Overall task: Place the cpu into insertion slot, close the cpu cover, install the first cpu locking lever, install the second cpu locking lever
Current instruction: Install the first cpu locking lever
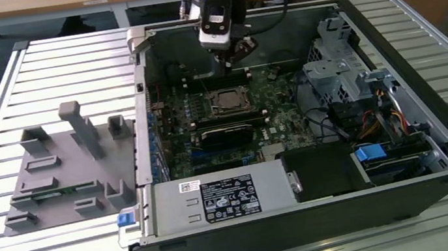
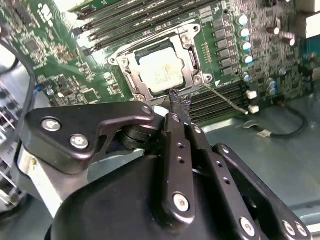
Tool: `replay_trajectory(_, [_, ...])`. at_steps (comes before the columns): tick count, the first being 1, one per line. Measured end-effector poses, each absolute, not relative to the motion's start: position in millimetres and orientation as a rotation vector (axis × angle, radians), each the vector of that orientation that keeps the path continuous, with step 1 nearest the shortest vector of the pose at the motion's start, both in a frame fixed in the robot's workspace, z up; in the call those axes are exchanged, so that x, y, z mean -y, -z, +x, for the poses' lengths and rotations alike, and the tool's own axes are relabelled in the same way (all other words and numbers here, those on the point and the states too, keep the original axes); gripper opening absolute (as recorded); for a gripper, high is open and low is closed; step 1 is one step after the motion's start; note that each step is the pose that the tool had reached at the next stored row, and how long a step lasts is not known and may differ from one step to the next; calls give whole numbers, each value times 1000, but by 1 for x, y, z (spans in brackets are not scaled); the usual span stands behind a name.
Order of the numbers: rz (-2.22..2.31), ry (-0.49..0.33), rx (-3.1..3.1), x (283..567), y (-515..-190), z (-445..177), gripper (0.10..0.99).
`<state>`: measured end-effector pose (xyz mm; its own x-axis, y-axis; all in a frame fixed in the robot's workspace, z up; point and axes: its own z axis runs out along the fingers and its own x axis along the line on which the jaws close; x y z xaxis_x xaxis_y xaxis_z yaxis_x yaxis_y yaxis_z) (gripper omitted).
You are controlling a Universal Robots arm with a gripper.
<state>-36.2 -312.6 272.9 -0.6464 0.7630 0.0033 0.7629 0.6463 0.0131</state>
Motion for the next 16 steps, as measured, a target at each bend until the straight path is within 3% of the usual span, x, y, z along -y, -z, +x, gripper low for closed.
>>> replay_trajectory(16, [894,-21,-3011,313,-272,-36,106])
